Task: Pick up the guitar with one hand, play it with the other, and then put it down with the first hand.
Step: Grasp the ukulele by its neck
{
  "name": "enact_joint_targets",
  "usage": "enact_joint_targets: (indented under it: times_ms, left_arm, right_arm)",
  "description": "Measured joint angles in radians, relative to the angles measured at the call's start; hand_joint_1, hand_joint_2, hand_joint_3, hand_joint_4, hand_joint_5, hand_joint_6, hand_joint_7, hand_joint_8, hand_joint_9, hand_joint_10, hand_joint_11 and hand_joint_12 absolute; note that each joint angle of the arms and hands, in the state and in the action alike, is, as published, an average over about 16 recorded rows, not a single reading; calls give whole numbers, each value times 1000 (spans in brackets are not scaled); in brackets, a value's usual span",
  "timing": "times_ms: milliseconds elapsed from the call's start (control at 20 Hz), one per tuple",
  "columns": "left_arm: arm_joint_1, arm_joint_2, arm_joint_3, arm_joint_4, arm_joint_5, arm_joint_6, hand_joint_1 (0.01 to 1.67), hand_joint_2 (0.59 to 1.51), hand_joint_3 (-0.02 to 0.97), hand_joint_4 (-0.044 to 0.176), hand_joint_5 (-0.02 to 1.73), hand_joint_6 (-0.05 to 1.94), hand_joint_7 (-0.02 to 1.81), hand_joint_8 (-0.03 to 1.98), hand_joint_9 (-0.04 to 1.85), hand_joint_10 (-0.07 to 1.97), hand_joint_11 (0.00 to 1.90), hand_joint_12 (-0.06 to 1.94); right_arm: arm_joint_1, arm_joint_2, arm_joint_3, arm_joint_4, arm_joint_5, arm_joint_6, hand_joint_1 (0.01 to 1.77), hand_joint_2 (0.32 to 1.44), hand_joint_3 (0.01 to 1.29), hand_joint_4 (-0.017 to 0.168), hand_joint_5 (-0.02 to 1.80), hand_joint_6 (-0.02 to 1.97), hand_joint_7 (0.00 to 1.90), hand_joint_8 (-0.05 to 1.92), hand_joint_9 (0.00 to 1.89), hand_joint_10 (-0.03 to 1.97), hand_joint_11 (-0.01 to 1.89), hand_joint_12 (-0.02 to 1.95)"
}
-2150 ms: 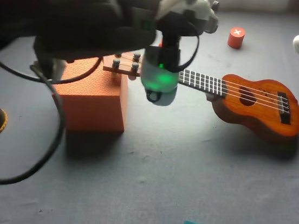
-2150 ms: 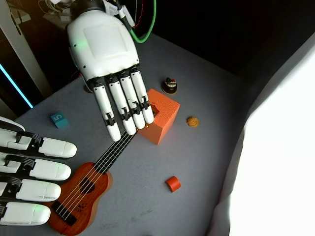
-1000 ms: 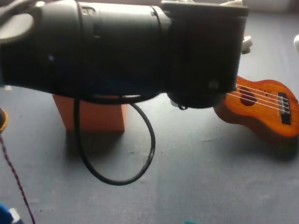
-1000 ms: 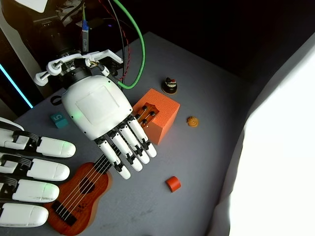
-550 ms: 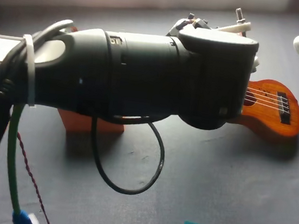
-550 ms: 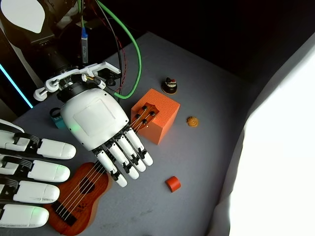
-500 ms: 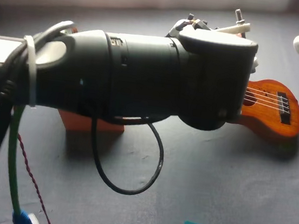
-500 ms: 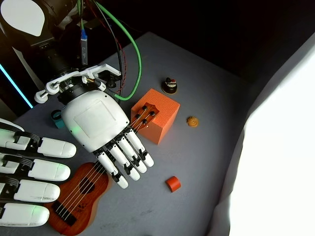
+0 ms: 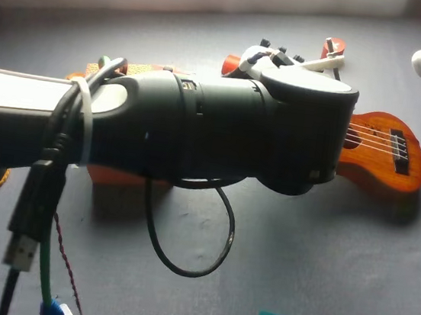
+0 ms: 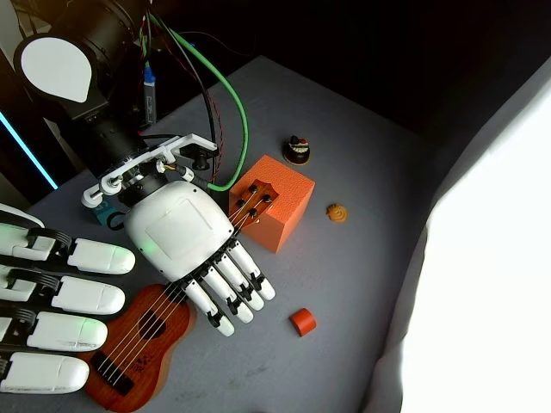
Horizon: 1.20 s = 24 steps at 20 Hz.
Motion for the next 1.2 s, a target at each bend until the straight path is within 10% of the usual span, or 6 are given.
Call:
enact_joint_targets:
  times_ms: [750,1200]
  left_arm:
    - [46,-27,91,38,-51,-11,1214,1032,-5,44,45,-2,38,-4,38,22,17,21]
    - [51,-23,96,41,-64,-11,1120,1039,0,25,301,597,257,703,268,727,156,1001]
  right_arm:
    - [0,0,0,0,2,-2,360,1319,22,8,21,16,22,12,16,4,22,0]
    - [-1,1,0,0,2,-4,342,1331,22,8,21,16,22,12,16,4,22,0]
